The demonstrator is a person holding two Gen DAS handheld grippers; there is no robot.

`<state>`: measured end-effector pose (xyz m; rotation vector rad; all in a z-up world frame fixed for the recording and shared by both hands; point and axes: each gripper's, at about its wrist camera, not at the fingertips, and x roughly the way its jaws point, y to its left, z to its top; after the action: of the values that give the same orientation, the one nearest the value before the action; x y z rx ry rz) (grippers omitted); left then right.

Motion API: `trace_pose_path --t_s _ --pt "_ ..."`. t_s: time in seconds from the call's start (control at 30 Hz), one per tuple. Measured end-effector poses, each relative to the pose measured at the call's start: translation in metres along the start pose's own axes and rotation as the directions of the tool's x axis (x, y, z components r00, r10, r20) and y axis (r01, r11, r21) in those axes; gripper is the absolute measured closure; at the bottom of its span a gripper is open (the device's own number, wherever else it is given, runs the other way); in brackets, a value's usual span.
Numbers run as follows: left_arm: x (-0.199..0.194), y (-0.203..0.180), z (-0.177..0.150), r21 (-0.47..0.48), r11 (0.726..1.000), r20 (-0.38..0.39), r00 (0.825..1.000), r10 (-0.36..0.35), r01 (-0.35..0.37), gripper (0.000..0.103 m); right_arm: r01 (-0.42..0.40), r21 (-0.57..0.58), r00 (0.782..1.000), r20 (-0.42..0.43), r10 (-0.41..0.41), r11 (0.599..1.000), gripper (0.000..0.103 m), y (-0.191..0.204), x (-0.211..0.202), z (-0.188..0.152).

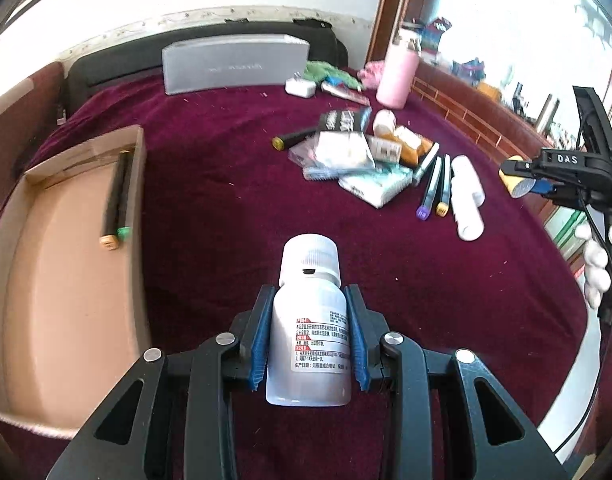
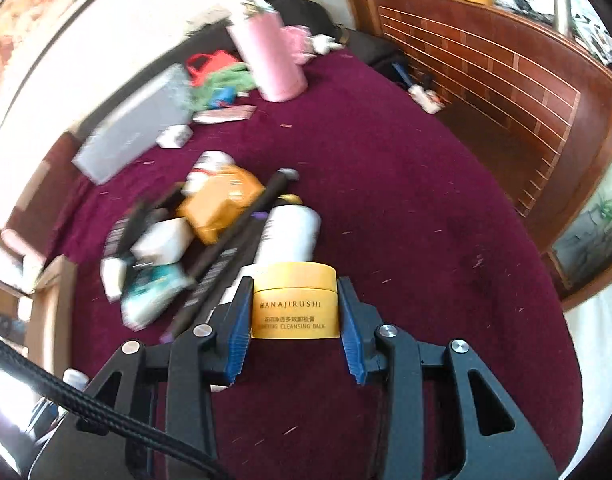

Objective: Organize objects
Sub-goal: 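Grasp the yellow Hanajirushi jar with the right tool while the left holds the bottle, then carry the bottle and jar into the box and open both tools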

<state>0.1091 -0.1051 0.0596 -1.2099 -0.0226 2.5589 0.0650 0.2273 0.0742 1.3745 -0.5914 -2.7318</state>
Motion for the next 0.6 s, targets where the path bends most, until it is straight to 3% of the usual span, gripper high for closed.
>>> trace_pose_path --t_s 0.2,0.3,0.4,0.47,0.6 --pt "-0.061 0.039 0.000 -0.067 0.998 0.084 0.996 -0.001 0.007 0.074 -0.193 -0.074 0.981 -0.039 0.191 0.978 0.065 0.064 -0.018 -0.006" --pt "-0.090 0.067 0.004 -0.102 0.995 0.125 0.992 0.033 -0.020 0.074 -0.327 -0.114 0.943 -0.102 0.316 0.938 0.065 0.108 -0.021 -0.010" --pt "-0.111 0.097 0.011 -0.135 0.988 0.147 0.985 0.088 -0.068 0.074 -0.442 -0.143 0.892 -0.176 0.417 0.885 0.065 0.159 -0.016 -0.012" --pt "-0.119 0.117 0.018 -0.151 0.982 0.156 0.978 0.141 -0.117 0.074 -0.500 -0.164 0.859 -0.221 0.463 0.850 0.065 0.197 -0.010 -0.012" --pt "-0.111 0.157 0.035 -0.203 0.967 0.128 0.974 0.185 -0.156 0.074 -0.554 -0.203 0.823 -0.279 0.495 0.807 0.065 0.268 0.010 -0.014"
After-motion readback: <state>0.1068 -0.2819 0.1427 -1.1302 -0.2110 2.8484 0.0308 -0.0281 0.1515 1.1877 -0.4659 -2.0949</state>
